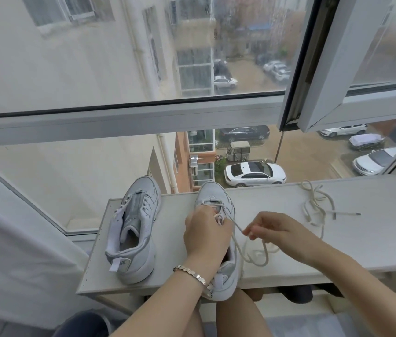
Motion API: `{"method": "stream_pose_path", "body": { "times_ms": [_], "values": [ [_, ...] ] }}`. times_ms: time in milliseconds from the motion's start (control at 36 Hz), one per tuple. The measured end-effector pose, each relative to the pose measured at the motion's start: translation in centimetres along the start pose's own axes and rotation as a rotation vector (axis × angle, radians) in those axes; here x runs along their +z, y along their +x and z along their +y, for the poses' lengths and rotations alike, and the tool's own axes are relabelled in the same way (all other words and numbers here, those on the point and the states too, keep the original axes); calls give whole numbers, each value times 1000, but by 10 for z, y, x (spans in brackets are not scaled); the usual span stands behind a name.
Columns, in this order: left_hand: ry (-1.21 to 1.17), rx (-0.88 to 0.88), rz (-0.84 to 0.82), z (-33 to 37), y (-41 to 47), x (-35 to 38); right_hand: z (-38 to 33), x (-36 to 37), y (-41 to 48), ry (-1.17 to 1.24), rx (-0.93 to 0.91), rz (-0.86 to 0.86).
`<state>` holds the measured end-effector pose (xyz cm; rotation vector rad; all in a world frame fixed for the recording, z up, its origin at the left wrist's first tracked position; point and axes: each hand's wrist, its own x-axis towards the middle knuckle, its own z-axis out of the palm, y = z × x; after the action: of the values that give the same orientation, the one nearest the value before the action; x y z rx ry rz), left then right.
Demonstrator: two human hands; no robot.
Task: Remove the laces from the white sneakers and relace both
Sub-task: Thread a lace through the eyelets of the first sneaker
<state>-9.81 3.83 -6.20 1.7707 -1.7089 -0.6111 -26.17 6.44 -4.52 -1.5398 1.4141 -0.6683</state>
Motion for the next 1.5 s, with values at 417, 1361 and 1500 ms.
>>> {"method": "stream_pose_path", "body": {
  "times_ms": [417, 1361, 1500],
  "values": [
    [-249, 20, -179, -30, -9, -13, -29, 28, 73, -526, 143, 111],
    [-779, -185, -178, -21, 22, -40, -7, 12, 29, 311, 276, 43],
    [-948, -261, 65, -20, 41, -74, -12, -1, 28, 364, 235, 177]
  ]
}}
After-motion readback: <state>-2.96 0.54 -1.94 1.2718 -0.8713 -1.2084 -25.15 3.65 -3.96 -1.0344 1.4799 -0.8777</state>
